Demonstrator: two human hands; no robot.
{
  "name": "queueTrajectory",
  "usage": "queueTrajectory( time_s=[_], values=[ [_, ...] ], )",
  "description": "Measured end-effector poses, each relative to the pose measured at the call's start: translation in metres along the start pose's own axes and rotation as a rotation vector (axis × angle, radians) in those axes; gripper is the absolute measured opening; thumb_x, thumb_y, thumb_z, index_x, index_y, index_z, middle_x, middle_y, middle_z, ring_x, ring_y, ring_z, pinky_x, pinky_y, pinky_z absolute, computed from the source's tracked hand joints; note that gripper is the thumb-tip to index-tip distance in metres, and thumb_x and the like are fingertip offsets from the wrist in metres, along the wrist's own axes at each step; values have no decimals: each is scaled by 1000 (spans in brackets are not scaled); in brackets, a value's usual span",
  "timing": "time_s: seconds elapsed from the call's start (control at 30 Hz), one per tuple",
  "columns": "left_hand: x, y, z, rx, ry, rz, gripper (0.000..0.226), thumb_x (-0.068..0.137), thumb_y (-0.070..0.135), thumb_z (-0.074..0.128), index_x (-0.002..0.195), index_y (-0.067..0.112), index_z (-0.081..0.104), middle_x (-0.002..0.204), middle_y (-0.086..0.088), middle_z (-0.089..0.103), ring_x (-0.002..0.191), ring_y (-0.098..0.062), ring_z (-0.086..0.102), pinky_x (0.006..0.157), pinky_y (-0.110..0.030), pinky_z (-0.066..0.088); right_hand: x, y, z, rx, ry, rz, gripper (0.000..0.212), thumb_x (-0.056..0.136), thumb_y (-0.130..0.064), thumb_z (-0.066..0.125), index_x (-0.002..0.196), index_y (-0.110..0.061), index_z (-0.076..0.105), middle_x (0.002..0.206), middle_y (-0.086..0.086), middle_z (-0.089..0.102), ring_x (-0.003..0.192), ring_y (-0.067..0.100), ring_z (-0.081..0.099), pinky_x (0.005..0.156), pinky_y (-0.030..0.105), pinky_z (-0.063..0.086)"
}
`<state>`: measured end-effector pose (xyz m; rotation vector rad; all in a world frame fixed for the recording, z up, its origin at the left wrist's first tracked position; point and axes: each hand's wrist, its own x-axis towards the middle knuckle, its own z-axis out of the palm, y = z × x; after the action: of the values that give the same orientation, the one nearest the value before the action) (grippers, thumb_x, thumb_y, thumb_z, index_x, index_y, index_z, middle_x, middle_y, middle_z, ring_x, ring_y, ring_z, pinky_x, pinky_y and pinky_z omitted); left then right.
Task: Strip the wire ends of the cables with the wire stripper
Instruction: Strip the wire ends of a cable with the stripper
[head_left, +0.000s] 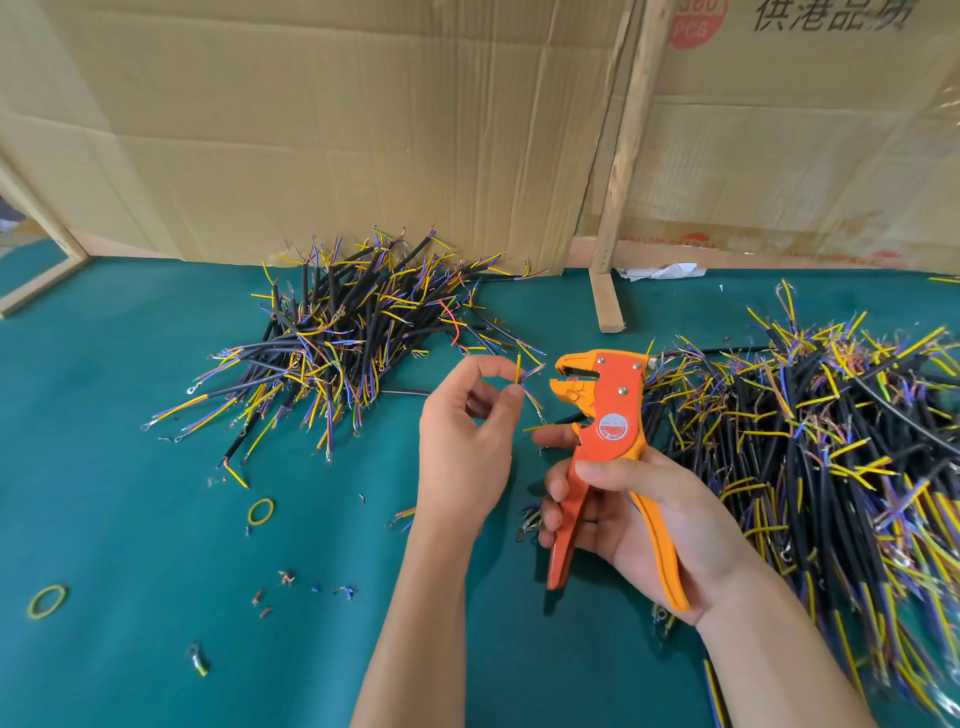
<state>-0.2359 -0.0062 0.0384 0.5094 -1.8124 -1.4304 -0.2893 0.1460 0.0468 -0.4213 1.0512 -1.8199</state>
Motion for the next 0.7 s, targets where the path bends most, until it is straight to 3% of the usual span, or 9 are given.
queueTrajectory(
  time_s=[0.13, 0.27, 0.43, 0.53, 0.63, 0.7],
  values=[
    [0, 0, 1, 18, 2, -22, 21, 92, 12, 63, 87, 32, 63, 64, 11, 48, 69, -32, 49, 66, -54, 49, 0, -1, 0, -8, 0, 5, 54, 71, -16, 77, 122, 1, 68, 82, 20, 59, 71, 36, 60, 70, 48, 56],
    [1, 0, 1, -4, 22, -39, 22, 91, 12, 60, 85, 33, 61, 69, 5, 51, 71, -30, 49, 65, -43, 43, 0, -1, 0, -17, -4, 13, 53, 71, -16, 77, 121, 0, 69, 82, 20, 60, 70, 36, 61, 69, 47, 56],
    [2, -3, -2, 16, 162, -55, 22, 95, 7, 58, 88, 28, 61, 69, 12, 55, 70, -19, 49, 72, -55, 50, -1, -1, 0, -40, -35, 45, 53, 73, -15, 76, 123, -1, 68, 85, 22, 61, 72, 37, 62, 69, 47, 56],
    [3, -4, -2, 24, 202, -61, 17, 96, 8, 59, 89, 24, 63, 68, 16, 55, 68, -17, 49, 73, -53, 50, -1, 0, 0, -49, -56, 59, 54, 73, -15, 76, 123, 0, 67, 88, 25, 62, 73, 38, 62, 70, 48, 56],
    [2, -2, -1, 75, 184, -43, 14, 96, 11, 61, 90, 23, 65, 69, 14, 58, 67, -14, 51, 74, -45, 51, 0, 2, 1, -34, -65, 63, 53, 73, -14, 76, 124, 1, 66, 90, 27, 63, 73, 38, 63, 70, 49, 56],
    [0, -2, 0, 108, 175, -20, 13, 95, 10, 62, 90, 22, 66, 71, 12, 60, 68, -10, 51, 72, -31, 49, 1, 3, 3, -28, -58, 60, 54, 72, -14, 77, 123, 1, 66, 90, 27, 64, 73, 38, 63, 70, 48, 56]
  ],
)
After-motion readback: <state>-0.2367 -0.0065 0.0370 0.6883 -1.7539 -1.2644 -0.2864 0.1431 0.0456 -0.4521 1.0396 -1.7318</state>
